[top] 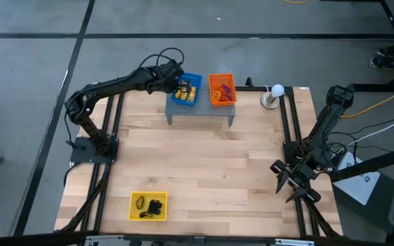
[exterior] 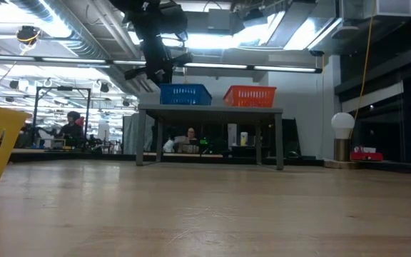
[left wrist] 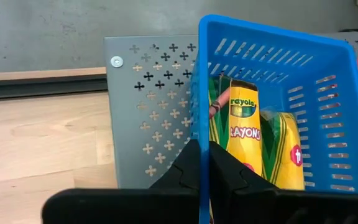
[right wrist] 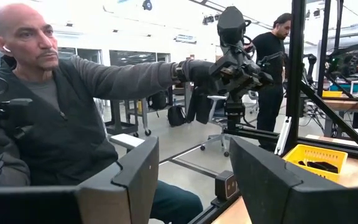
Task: Pick & Place Office Desk Supplies
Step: Put the blue basket onto the shelf
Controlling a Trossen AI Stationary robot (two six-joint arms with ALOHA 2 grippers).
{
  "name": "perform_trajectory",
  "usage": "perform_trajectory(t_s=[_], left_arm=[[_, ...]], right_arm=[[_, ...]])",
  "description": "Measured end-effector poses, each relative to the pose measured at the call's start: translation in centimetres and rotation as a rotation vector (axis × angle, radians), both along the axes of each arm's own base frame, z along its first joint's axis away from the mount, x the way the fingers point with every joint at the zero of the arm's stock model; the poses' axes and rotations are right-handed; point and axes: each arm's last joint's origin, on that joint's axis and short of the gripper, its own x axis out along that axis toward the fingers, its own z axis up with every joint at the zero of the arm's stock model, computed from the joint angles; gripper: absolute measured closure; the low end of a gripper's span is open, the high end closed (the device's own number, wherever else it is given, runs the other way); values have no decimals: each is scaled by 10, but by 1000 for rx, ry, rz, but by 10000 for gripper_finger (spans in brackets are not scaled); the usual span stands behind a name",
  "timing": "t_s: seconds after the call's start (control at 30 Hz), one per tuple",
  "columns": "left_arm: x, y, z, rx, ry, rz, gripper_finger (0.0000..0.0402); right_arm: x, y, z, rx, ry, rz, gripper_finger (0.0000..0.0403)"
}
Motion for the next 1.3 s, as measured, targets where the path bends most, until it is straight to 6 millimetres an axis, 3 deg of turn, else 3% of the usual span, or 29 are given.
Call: perform_trajectory(t_s=[0.53, 1.03, 1.3], left_arm=[[13, -7, 7, 58, -106, 20, 398], [13, -8, 6, 42, -121, 66, 398], [18, -7, -13, 58, -200, 100, 398]], right_arm=[[0, 0, 0, 0, 0, 0, 206], [0, 0, 0, 3, 3, 1, 206], [0, 0, 0, 14, 15, 5, 206]])
